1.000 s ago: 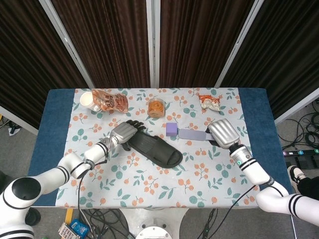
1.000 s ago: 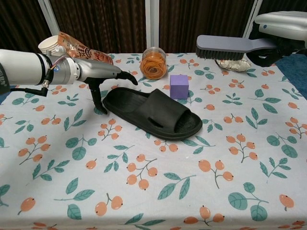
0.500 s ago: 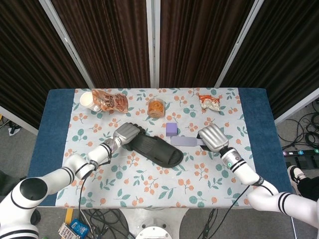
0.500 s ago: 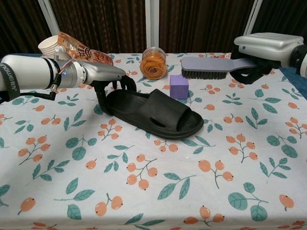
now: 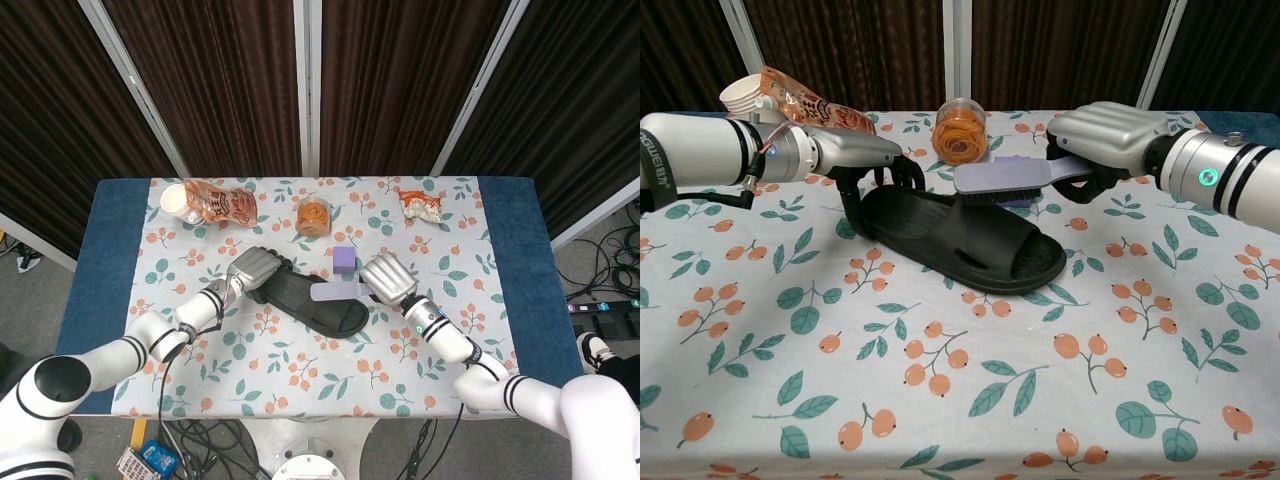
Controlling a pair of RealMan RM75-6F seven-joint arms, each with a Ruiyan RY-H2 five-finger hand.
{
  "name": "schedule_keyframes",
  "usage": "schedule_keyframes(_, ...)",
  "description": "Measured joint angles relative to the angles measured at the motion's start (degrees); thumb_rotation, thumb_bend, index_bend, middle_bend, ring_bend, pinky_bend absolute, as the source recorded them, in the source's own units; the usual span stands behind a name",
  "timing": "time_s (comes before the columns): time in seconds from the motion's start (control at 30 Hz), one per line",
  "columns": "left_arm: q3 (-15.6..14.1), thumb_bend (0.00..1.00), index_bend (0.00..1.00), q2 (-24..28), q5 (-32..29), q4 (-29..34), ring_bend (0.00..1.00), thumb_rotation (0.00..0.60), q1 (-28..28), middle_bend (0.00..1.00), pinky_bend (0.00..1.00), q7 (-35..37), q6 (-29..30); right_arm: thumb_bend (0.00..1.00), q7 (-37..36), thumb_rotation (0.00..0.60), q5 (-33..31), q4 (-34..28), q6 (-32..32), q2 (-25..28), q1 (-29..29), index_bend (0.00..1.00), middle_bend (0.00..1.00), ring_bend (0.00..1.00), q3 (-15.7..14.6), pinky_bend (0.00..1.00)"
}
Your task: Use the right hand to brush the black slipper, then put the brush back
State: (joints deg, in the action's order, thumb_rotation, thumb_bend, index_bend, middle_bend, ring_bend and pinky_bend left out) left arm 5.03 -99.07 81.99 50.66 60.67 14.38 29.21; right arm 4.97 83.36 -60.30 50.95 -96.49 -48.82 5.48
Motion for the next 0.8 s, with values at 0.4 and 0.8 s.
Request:
schedule_keyframes(0.4, -0.2, 0.25, 0.41, 0.7, -1.2, 0.8, 0.25, 0.600, -0.1, 0.42, 0.29, -1.9, 0.2, 0.49, 3.3, 0.600, 5.9, -0.1, 0.3, 1.0, 0.8, 1.00, 1.00, 1.00, -6.6, 1.00)
schedule_keyframes(0.8, -0.2, 0.25, 0.41, 1.3, -2.3, 2.1, 0.25, 0.600, -0.3, 0.42, 0.29, -3.7, 0.3, 0.49, 1.6, 0.600, 4.2, -1.8, 3.6, 2.8, 1.0, 1.00, 1.00, 1.00, -2.0, 1.00)
